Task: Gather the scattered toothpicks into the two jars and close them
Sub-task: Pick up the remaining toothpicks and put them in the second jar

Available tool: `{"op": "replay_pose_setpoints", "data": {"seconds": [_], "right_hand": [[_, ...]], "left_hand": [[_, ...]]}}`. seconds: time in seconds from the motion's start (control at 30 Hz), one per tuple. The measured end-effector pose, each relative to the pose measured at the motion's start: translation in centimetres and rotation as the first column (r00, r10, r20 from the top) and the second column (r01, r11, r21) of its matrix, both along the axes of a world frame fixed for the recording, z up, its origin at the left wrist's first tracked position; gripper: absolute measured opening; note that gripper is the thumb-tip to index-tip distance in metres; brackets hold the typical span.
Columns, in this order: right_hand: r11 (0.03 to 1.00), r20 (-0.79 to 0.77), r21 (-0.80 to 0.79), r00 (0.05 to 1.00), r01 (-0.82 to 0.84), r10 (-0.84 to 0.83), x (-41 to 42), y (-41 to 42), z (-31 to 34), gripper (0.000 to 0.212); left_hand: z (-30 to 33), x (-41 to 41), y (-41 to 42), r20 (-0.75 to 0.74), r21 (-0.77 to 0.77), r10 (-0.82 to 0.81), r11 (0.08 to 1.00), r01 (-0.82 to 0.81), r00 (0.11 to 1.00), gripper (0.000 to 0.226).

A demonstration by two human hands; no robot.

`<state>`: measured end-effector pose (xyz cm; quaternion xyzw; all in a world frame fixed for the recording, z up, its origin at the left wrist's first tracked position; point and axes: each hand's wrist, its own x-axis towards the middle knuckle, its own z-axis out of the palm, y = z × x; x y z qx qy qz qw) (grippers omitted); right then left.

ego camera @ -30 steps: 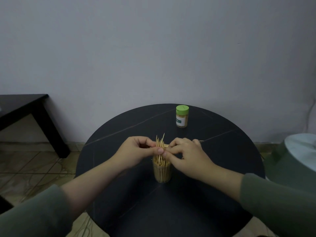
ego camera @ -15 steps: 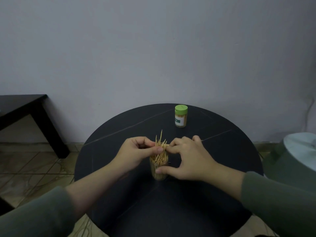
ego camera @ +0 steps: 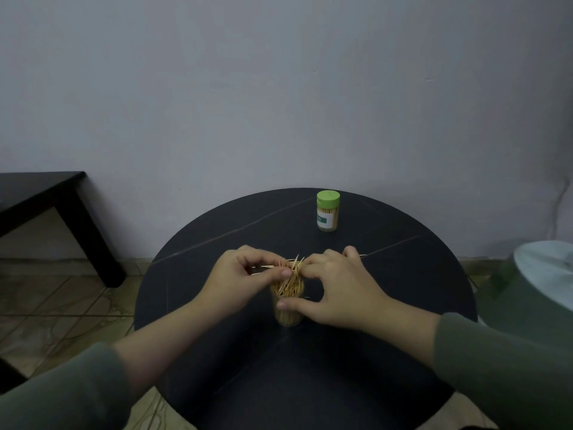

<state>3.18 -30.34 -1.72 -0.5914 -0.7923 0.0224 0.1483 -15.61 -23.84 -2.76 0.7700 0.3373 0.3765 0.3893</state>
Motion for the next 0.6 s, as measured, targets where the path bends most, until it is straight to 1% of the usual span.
{"op": "replay_pose_setpoints", "data": {"seconds": [0.03,0.13,0.2,0.27,0.37,0.4,0.47,0.6], "right_hand": [[1.0,-0.008,-0.016,1.0,0.004,-0.004,-0.1,0.0,0.0,0.073],[0.998,-0.046,-0.065,0.999,0.011,-0.014,-0.3,0.2,-0.3,0.072],[0.996,-0.096,-0.084,0.995,0.017,-0.025,-0.3,0.3,-0.4,0.068],[0.996,-0.115,-0.089,0.993,0.02,-0.031,-0.2,0.4,-0.6,0.066],[0.997,-0.099,-0.069,0.995,0.022,-0.029,-0.3,0.5,-0.6,0.068],[0.998,-0.089,-0.064,0.996,0.023,-0.028,-0.3,0.5,-0.7,0.068],[0.998,-0.068,-0.06,0.997,0.021,-0.025,-0.4,0.4,-0.6,0.068],[0.999,-0.067,-0.052,0.998,0.015,-0.019,-0.5,0.4,-0.4,0.067]], "left_hand": [[0.0,-0.2,0.1,-0.006,0.005,-0.005,1.0,0.005,1.0,0.02],[0.2,-0.4,0.4,-0.005,-0.092,-0.061,0.994,0.061,0.998,0.022],[0.3,-0.4,0.4,-0.027,-0.115,-0.074,0.991,0.07,0.997,0.023],[0.3,-0.4,0.4,-0.047,-0.094,-0.072,0.993,0.067,0.996,0.023],[0.4,-0.3,0.6,-0.102,-0.006,-0.033,0.999,0.033,0.994,0.015],[0.6,-0.2,0.6,-0.112,0.009,-0.018,1.0,0.019,0.994,0.016],[0.9,-0.1,0.6,-0.14,0.009,-0.014,1.0,0.016,0.99,0.025],[1.1,0.5,0.7,-0.23,-0.024,-0.055,0.998,0.051,0.972,0.051]]}}
